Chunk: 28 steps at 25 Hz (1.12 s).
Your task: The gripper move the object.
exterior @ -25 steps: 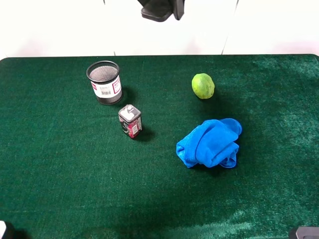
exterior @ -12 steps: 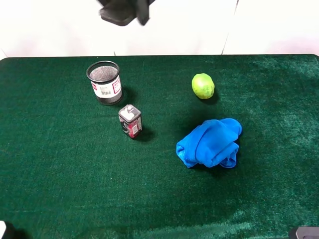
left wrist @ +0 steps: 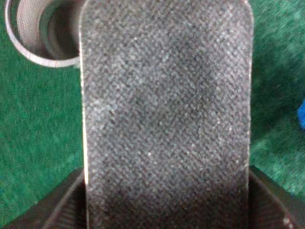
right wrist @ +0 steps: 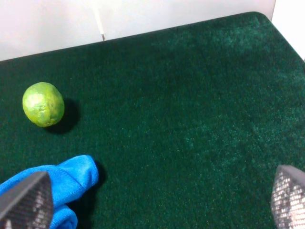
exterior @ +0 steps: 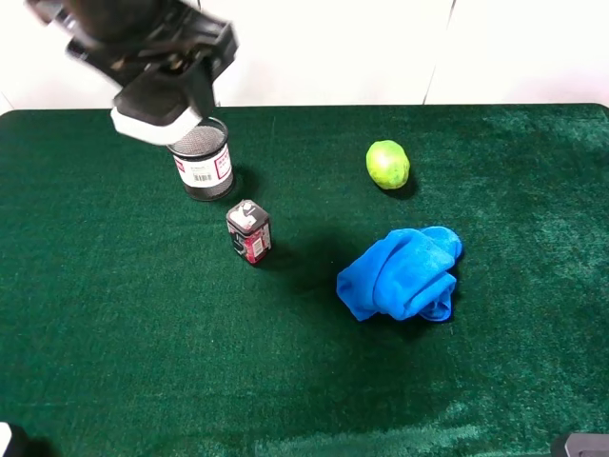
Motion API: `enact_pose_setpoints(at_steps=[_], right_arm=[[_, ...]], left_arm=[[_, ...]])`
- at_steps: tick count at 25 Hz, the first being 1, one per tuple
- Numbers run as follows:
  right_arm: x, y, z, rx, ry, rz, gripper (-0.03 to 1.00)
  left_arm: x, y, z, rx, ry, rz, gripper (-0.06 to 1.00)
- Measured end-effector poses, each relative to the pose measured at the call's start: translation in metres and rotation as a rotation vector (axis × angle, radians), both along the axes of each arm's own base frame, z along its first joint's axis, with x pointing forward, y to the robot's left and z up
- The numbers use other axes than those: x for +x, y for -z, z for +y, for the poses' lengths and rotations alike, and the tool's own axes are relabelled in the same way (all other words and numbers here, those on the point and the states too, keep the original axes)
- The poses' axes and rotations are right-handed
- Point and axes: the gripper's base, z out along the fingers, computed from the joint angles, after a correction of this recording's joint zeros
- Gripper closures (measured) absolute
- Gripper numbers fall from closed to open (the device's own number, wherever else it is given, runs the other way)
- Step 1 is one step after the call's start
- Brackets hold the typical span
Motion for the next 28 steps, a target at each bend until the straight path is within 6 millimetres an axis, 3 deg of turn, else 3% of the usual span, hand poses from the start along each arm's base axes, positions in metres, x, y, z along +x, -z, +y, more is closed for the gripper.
enact_pose_setpoints(at_steps=[8, 28], right_arm=[[0.000, 0.000, 0.000, 0.004, -0.003, 0.000, 0.27], [0.000, 0.000, 0.000, 0.004, -0.003, 0.001, 0.27]], left_arm=[[-0.021, 0.033, 0.020, 0.015, -0.081, 0.030, 0.31], [-0.054, 0.110, 0.042, -0.020, -0.224, 0.077, 0.31]])
